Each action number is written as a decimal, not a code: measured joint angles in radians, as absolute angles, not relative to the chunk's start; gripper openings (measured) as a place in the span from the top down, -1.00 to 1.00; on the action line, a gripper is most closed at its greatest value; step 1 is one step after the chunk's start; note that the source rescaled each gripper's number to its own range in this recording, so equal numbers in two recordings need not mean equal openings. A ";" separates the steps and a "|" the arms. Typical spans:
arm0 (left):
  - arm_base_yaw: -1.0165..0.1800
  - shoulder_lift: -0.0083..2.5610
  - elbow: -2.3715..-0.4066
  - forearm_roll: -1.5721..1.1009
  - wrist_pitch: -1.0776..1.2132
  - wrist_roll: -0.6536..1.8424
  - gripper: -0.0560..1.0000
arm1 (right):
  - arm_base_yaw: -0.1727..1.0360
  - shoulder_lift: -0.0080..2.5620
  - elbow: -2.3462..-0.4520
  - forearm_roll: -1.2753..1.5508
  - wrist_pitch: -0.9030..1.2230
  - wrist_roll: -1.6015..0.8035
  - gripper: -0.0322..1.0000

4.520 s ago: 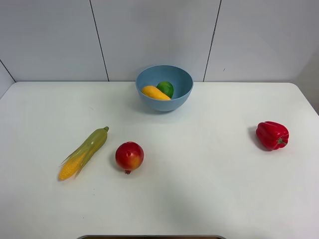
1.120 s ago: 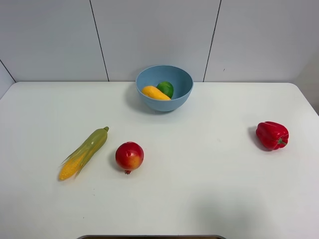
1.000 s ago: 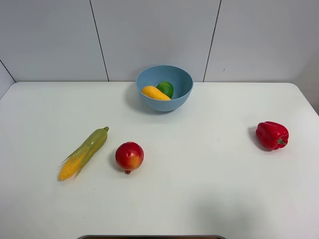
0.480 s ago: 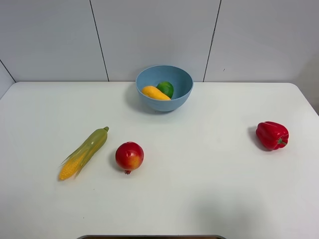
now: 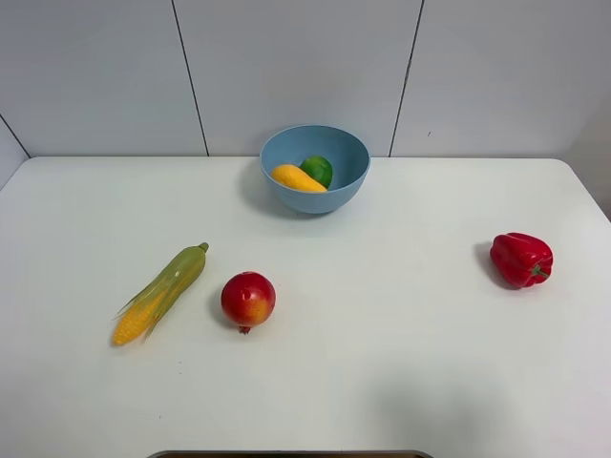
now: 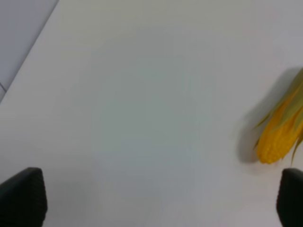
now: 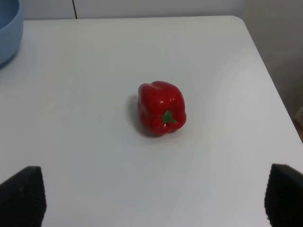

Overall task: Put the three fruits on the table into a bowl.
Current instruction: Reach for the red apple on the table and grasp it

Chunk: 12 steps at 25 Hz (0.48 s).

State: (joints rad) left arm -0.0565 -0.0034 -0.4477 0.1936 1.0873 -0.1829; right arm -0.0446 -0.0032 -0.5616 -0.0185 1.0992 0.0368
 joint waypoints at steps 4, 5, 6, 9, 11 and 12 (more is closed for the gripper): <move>-0.056 0.063 -0.532 0.181 1.089 -0.183 -1.00 | -0.045 -0.003 -0.562 -0.018 1.099 0.037 -0.70; -0.056 0.105 -0.567 0.171 1.091 -0.179 -1.00 | -0.045 -0.003 -0.562 -0.018 1.099 0.037 -0.70; -0.056 0.152 -0.603 0.162 1.092 -0.174 -1.00 | -0.045 -0.003 -0.562 -0.018 1.099 0.037 -0.70; -0.055 0.299 -0.695 0.155 1.105 -0.135 -1.00 | -0.045 -0.003 -0.562 -0.018 1.099 0.037 -0.70; -0.055 0.393 -0.754 0.152 1.103 -0.089 -1.00 | -0.045 -0.003 -0.562 -0.018 1.099 0.037 -0.70; -0.055 0.441 -0.776 0.148 1.096 -0.068 -1.00 | -0.045 -0.003 -0.562 -0.018 1.099 0.037 -0.70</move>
State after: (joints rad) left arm -0.0554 0.4413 -0.7765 0.1477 1.0960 -0.0684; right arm -0.0446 -0.0032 -0.5616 -0.0185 1.0992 0.0368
